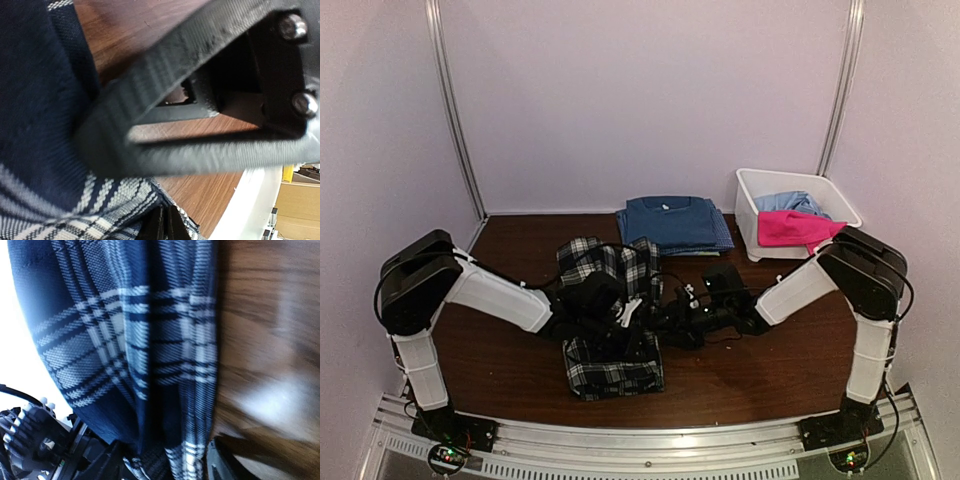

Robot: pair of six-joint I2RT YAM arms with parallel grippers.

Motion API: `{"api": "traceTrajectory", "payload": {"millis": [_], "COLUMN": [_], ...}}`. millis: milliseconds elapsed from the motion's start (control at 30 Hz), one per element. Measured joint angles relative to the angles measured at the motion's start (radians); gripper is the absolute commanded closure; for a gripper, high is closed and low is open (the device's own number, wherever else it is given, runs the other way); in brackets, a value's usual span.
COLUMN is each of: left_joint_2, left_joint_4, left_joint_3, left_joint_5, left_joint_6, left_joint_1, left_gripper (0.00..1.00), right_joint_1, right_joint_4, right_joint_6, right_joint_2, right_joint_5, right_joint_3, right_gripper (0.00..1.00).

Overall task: Fold and stack the mixed laundry pile
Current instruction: Smooth out the rectangle-folded skirt at the center of the board.

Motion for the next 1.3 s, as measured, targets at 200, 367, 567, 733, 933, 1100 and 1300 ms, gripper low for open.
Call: {"api": "traceTrajectory", "payload": {"millis": [200,367,567,733,933,1100,1300], "left_joint_2": [0.003,0.004,-0.003,-0.136,-0.483,-0.634,-0.472], "left_joint_4": [-0.005,-0.037,-0.182,-0.339,-0.327,-0.23,-0.089], "left_joint_3": [0.009,0.023,0.106,0.143,-0.026,-0.378,-0.494], "left_joint_5": [0.006,0.008,-0.015,-0.062,-0.088,-0.1,-0.09], "left_joint_6": [0.009,0.024,0.094,0.142,0.098,-0.017,-0.092], "left_joint_1": [0.003,0.005,0.008,0.01,0.023,0.06,0.07], "left_gripper": [0.94,0.96,0.64,0.59,0.65,0.72,0.84], "right_joint_1": [0.013,0.016,0.012,0.009,0.007,0.006,0.003], "right_joint_4": [0.005,-0.056,-0.085,-0.056,-0.041,-0.034,-0.029], "right_joint_6": [-0.023,-0.052,-0.068,-0.067,-0.068,-0.074,-0.089], "right_joint_2": [0.011,0.022,0.09,0.105,0.116,0.119,0.12], "right_joint_5": [-0.021,-0.019,-0.033,-0.054,-0.073,-0.083,-0.101], "right_joint_3": [0.031,0.06,0.09,0.092,0.096,0.095,0.087], "right_gripper": [0.27,0.67,1.0,1.0,1.0,1.0,1.0]}}
